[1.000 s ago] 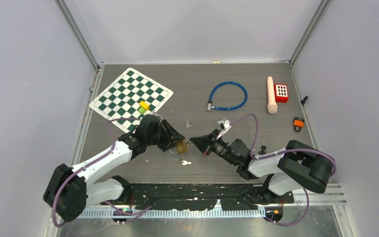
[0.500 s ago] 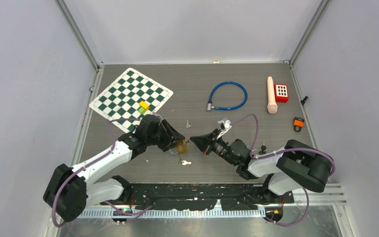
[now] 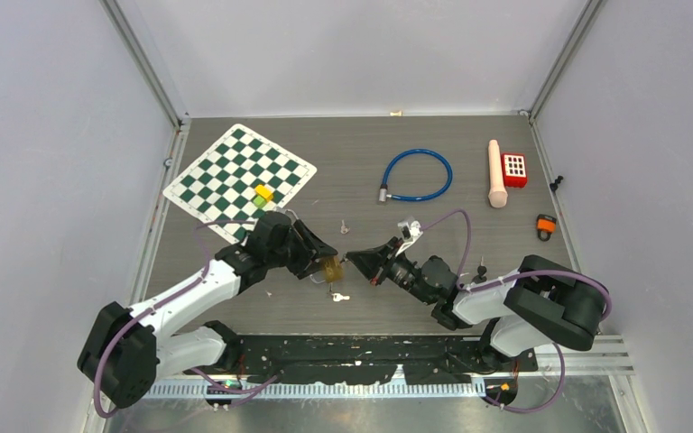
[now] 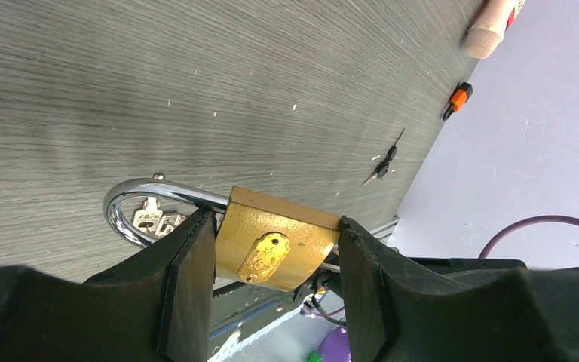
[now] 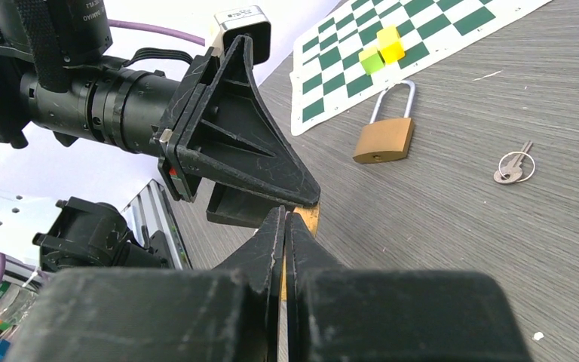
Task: Unlock with the key
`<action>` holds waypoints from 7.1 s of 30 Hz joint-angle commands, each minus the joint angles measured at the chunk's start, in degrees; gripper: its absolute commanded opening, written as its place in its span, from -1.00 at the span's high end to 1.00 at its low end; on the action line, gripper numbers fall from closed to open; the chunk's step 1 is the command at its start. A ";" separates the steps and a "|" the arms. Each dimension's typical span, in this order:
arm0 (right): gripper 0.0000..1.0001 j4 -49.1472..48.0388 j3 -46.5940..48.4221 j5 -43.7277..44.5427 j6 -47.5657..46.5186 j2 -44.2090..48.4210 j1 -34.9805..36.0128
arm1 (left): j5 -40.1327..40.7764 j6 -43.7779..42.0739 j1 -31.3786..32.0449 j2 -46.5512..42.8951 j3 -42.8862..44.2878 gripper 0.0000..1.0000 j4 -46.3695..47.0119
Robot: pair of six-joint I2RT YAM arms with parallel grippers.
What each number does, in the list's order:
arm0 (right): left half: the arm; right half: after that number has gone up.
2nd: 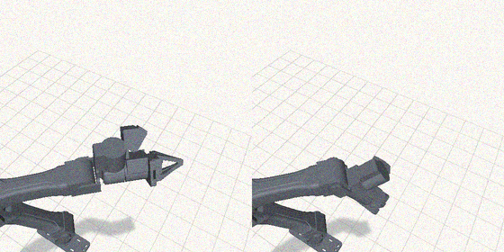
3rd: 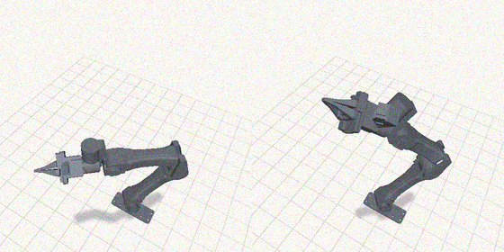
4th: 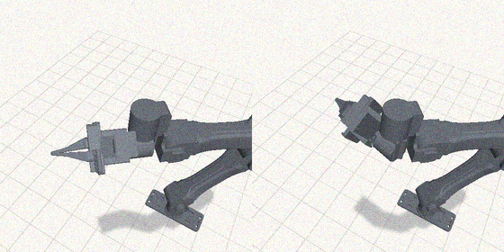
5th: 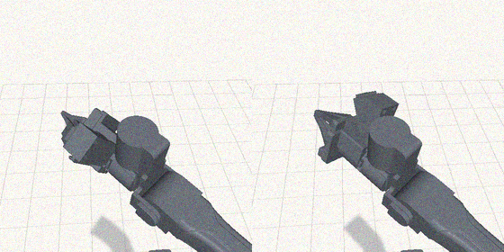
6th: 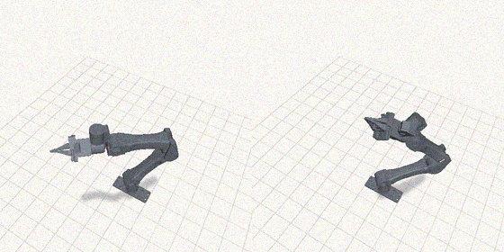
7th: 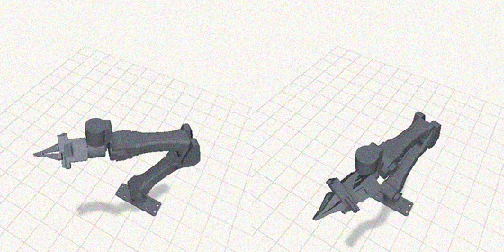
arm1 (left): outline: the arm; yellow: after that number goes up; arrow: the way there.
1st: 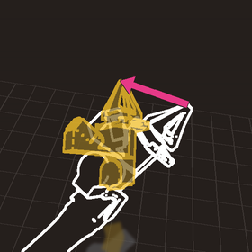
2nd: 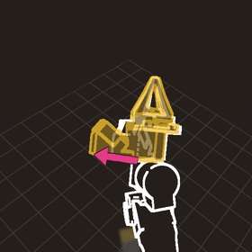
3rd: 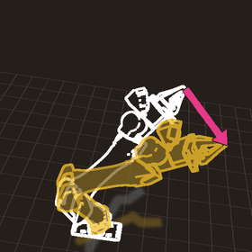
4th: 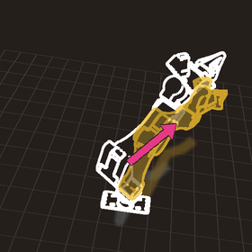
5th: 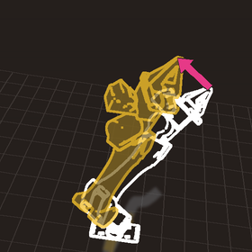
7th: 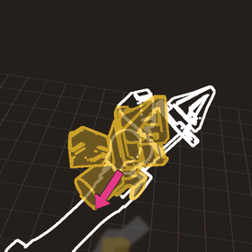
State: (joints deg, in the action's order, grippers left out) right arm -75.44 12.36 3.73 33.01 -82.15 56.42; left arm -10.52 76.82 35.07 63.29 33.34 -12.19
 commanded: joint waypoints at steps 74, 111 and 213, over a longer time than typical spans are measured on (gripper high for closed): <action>0.89 -10.08 0.30 -2.90 -3.04 -8.02 2.64 | -3.21 5.19 -0.69 -3.79 0.25 1.00 9.45; 0.55 50.15 10.34 -0.10 -7.21 16.73 -2.55 | 17.58 -23.26 -0.89 -3.14 12.53 1.00 -18.60; -0.16 115.77 29.68 2.14 -0.47 15.36 -3.48 | 18.62 -38.96 4.92 -26.93 -11.47 -0.88 13.40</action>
State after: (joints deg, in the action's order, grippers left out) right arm 36.99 39.48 5.10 30.96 -62.24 52.18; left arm 6.48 38.70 39.90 36.21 19.00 1.87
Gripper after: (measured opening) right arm 0.577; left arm 0.941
